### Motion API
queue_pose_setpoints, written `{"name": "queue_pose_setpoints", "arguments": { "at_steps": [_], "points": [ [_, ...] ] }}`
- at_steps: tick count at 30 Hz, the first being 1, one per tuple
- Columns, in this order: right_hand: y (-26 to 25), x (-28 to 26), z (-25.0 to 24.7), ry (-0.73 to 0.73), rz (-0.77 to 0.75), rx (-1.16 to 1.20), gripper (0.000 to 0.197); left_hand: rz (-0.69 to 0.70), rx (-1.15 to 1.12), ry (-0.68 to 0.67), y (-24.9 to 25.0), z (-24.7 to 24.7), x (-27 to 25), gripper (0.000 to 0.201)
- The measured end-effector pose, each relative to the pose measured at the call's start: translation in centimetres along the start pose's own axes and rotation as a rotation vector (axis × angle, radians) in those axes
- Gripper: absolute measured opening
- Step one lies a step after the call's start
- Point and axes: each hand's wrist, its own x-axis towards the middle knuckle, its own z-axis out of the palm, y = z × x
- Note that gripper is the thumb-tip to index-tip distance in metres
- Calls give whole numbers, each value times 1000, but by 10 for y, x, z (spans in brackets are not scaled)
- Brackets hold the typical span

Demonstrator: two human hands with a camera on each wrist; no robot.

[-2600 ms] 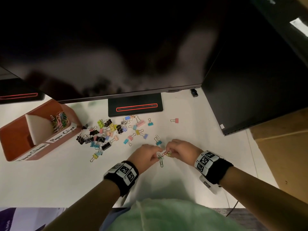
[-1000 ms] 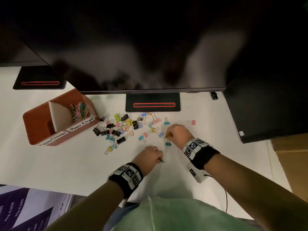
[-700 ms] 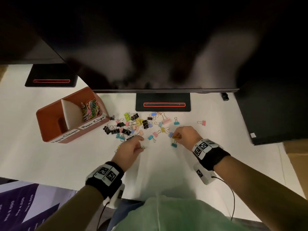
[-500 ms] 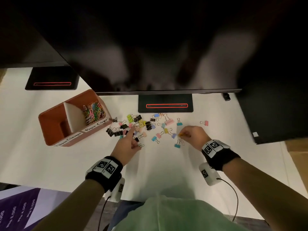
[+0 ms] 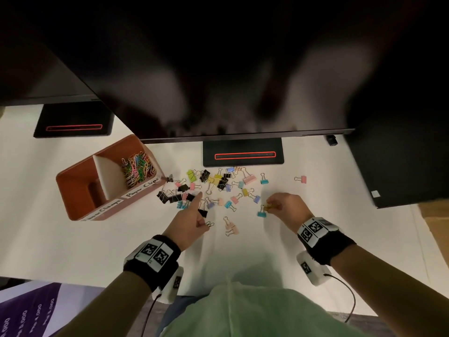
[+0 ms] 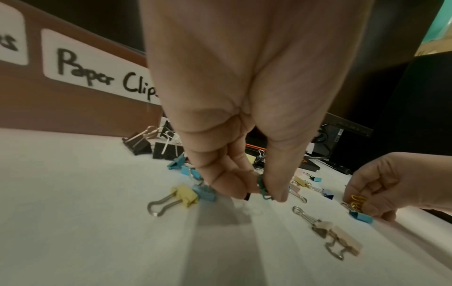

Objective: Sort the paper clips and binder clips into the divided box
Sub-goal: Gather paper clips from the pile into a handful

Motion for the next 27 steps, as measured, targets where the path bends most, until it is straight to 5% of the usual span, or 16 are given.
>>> {"name": "queue_pose_setpoints", "arguments": {
  "at_steps": [6,27],
  "points": [
    [-6,5,1,-18,-4,-96,18,-70,-41,104,-16,-6,-8,97],
    [-14,-3,8,-157,-25,-267,22,19,35,-92,-1,33,-26,82]
  ]
}}
